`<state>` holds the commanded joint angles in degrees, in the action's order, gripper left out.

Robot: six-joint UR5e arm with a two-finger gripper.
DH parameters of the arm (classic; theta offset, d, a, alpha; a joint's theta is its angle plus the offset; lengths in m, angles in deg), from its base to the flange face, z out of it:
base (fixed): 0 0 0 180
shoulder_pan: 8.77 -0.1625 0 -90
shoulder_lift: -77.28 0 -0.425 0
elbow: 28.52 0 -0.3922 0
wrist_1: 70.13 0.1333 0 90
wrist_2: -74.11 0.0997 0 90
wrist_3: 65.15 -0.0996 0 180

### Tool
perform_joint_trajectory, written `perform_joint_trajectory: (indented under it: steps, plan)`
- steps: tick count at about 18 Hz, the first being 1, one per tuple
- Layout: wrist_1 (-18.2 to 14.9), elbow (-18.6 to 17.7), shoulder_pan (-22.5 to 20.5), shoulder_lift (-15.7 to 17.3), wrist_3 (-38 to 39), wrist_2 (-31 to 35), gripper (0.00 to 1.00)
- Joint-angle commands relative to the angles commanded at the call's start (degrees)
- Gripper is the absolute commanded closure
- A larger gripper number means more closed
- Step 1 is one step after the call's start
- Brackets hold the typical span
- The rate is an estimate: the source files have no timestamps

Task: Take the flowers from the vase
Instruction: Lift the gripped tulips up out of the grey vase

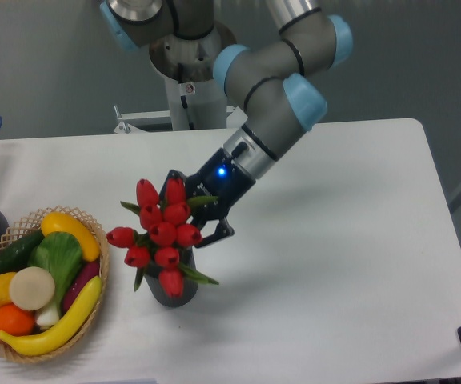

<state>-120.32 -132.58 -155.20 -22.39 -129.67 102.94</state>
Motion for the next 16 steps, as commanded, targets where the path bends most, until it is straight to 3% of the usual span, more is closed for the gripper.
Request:
perform_joint_trajectory:
  steps: [11, 16]
  plan:
    - [0.00, 8.52, -0.35, 1.76, 11.34, -0.80, 0.53]
    - [-0.09, 14.50, -0.79, 1.76, 18.54, -1.06, 0.53]
